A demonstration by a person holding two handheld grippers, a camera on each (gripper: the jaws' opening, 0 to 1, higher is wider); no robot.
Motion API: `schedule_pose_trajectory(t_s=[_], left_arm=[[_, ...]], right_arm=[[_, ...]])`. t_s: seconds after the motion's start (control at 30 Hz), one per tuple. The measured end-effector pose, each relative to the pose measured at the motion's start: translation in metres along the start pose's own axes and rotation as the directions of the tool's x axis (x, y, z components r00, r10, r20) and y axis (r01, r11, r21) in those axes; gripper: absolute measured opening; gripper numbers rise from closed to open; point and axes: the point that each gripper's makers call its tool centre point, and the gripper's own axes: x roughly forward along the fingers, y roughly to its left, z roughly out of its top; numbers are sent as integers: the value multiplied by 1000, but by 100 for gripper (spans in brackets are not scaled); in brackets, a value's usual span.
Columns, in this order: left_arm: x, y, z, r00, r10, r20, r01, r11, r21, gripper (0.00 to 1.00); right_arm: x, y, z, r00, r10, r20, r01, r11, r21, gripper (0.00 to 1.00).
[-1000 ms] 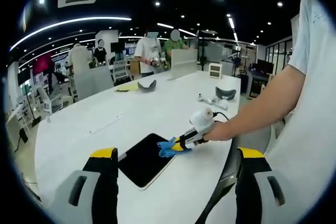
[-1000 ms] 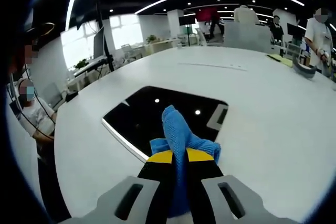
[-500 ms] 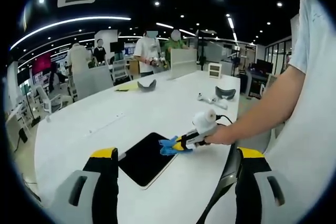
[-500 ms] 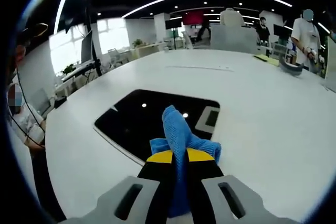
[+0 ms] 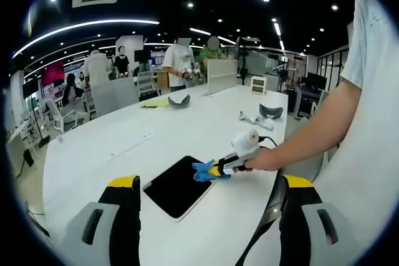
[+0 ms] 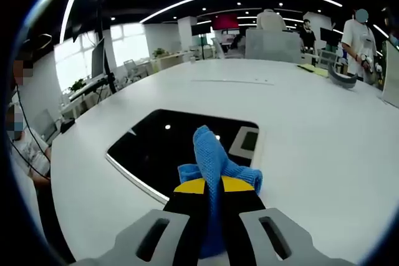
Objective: Wipe the mirror surface with the cleaning cloth until all visible marks leave the cleaned area.
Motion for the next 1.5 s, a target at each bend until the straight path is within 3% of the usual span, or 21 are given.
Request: schedule_pose_trajectory(t_s=[0.9,1.5], left_arm=[[-21,26,-7,997,72,38,-70,997,-41,93],[-21,27,-6,995,92,33,-90,995,-45,93]], right_arm=[[24,-5,15,999,-2,-50,1,1000,-17,3],[35,-8,23,998,9,-66,-12,999,-35,3]])
